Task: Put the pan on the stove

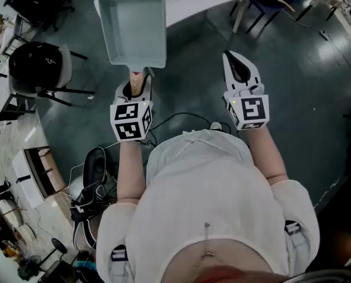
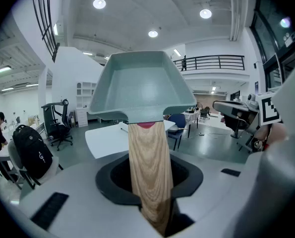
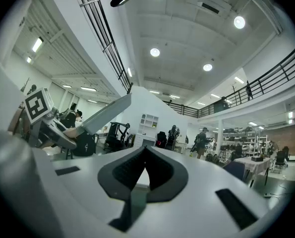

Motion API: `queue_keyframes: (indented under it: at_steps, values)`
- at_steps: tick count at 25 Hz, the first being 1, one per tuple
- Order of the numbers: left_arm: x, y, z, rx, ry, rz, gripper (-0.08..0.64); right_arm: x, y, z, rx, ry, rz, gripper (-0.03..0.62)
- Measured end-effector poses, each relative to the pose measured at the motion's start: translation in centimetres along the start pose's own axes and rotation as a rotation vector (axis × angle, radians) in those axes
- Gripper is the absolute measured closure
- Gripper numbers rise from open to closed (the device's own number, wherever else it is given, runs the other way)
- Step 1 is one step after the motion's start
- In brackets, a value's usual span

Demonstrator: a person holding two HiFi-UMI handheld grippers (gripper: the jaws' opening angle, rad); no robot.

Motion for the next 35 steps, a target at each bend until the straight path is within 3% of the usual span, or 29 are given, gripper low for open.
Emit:
queue_keyframes:
  at_steps: [21, 26, 35]
  values:
    - [0.6, -1.3, -4.2, 0.013, 0.051, 0.007, 0.437, -2.2, -3.8, -2.4, -0.009, 0.005, -0.059, 0.586]
    - [2.0, -3.3, -8.0, 0.051, 0.07, -0.003, 0.437, -3.7, -8.0, -5.2, 0.026, -0.016, -0.069, 0.586]
    - [7.2, -5.5, -16.7, 0.162, 0.065, 0.05, 0.437, -5.0, -17.7, -14.4, 0.147, -0.043, -0.088, 0.586]
Point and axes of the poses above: the fingertips, and each gripper's own axes: z backward along the fingers, y to its left, x out of its top, the point moved 9 cm from there along z, backward along the fingers, and after that the axes turned 1 degree about x, right-handed, at the moved point
